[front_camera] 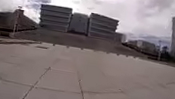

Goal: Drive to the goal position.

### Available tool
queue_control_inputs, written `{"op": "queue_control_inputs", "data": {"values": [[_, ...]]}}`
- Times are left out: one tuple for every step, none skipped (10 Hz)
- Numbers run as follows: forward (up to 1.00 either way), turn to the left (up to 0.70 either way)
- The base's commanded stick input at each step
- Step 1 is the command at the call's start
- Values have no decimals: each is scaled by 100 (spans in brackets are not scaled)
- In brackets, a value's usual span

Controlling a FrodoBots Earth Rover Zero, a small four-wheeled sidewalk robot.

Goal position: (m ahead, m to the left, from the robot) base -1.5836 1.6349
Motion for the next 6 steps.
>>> {"op": "queue_control_inputs", "data": {"values": [[100, 3], [100, 1], [100, 1], [100, 1], [100, 1], [100, 1]]}}
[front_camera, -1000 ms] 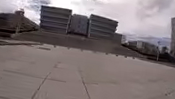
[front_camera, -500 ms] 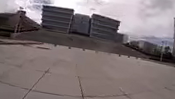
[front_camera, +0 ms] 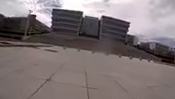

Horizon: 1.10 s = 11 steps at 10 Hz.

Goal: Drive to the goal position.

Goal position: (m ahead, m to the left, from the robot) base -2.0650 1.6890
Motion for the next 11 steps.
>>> {"op": "queue_control_inputs", "data": {"values": [[100, 1], [100, 1], [100, 1], [100, 1], [100, 1], [100, 1], [100, 1], [100, 1], [100, 1], [100, 1], [100, 1]]}}
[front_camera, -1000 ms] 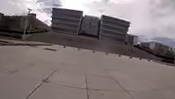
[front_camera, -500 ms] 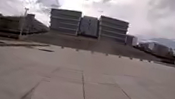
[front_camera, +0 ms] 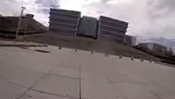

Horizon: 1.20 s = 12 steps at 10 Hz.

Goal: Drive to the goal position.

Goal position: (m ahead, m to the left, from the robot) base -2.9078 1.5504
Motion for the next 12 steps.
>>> {"op": "queue_control_inputs", "data": {"values": [[100, 1], [100, 1], [100, 1], [100, 1], [100, 1], [100, 1], [100, 1], [100, 1], [100, 1], [100, 1], [100, 5], [100, 19]]}}
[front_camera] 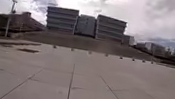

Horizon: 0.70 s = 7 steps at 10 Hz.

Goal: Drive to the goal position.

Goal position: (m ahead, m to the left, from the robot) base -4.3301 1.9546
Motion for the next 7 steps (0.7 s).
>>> {"op": "queue_control_inputs", "data": {"values": [[100, 41], [100, 41], [100, 17], [100, 1], [100, 1], [100, 1], [100, 1]]}}
